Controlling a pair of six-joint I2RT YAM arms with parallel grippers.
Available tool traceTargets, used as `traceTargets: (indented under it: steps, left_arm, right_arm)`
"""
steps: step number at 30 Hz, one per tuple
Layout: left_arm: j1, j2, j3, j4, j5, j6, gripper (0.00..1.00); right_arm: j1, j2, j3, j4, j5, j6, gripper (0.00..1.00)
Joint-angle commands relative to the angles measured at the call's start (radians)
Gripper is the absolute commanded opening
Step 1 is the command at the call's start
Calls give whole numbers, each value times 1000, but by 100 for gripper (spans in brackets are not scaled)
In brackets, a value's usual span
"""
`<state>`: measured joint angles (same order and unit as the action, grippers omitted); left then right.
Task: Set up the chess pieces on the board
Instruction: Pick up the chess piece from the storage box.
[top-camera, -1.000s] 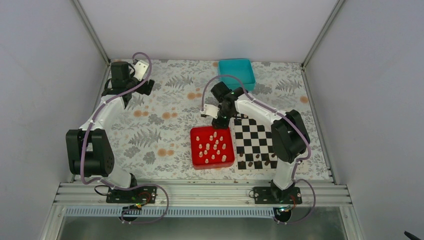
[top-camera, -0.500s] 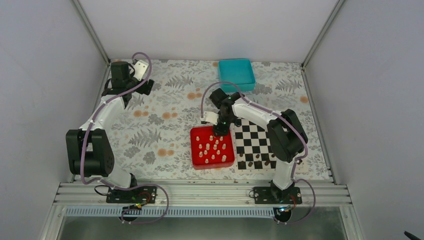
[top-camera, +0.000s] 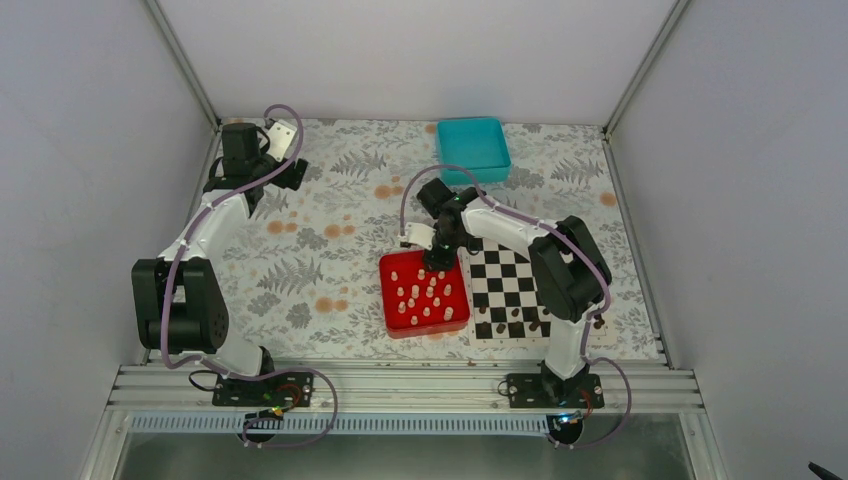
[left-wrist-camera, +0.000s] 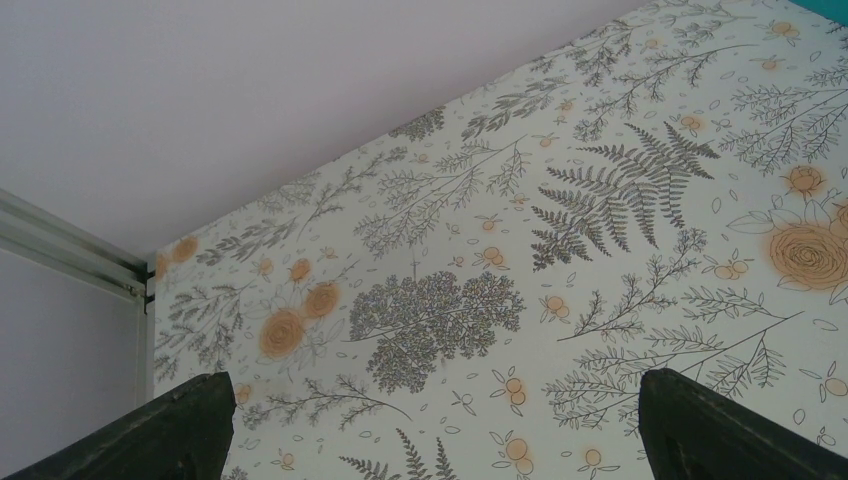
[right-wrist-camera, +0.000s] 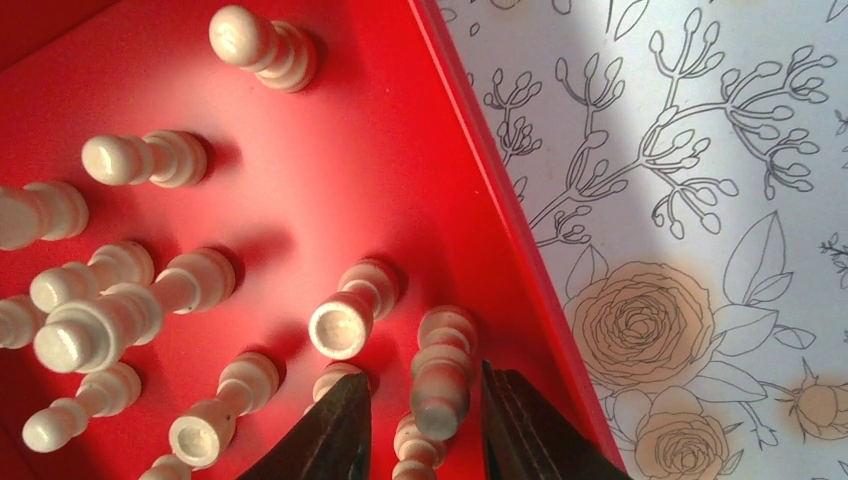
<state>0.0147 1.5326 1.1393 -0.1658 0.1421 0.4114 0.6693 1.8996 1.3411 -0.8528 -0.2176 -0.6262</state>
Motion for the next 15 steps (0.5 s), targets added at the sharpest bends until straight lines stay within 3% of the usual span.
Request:
traceTargets:
  steps: [1,8,15]
  left_arm:
    - [-3,3,-11,20,-2,9,100]
    - [-2,5,-11,19,3,9,100]
    - [-2,2,-8,17,3,10,100]
  right_arm:
    - [16,18,-11,45,0,13,30]
    - [18,7,-19,63,2,21,10]
    - [3,-75,6,12,11,26,5]
